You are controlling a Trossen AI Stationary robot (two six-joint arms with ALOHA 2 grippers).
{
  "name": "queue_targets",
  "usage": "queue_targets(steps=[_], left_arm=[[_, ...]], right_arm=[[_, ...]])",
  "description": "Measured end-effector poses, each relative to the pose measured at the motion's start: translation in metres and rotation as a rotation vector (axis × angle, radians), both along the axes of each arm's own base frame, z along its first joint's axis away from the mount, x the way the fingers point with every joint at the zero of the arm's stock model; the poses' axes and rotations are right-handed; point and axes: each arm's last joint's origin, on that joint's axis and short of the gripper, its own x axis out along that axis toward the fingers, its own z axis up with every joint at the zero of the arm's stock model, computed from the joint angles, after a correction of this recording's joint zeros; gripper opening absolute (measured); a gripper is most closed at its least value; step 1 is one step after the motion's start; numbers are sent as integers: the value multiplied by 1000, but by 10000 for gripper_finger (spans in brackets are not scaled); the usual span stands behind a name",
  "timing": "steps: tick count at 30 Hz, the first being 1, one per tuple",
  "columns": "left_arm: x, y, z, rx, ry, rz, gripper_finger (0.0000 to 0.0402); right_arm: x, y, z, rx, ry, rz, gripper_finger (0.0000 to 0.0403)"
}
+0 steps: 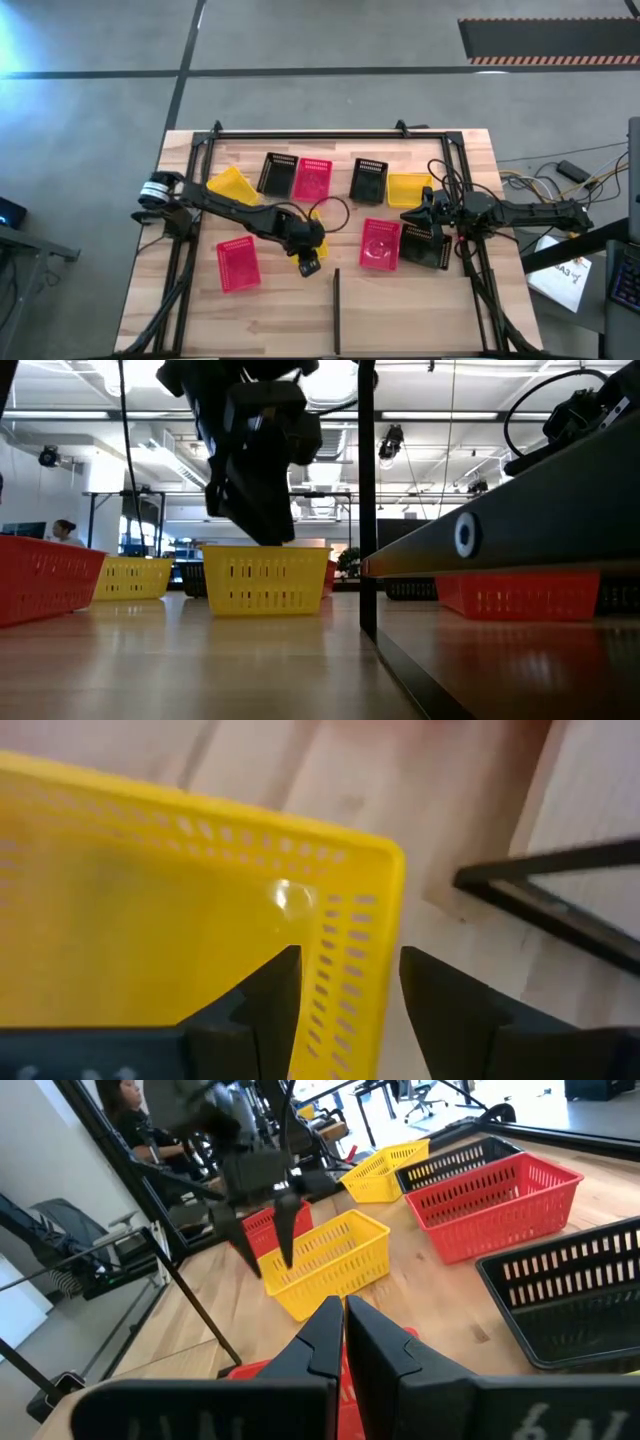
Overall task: Stack baskets on shelf by color
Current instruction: Put the bottom center yellow bin on the shelf
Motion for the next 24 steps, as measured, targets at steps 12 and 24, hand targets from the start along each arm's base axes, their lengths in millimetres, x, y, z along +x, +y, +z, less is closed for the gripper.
queue_targets(steps=[12,24], left_arm=[[12,-18,-34,-2,155,2,139],[5,-16,-8,-1,122,-5,7]], right_arm=[[0,0,0,0,0,0,9],[0,0,0,18,-1,1,9]])
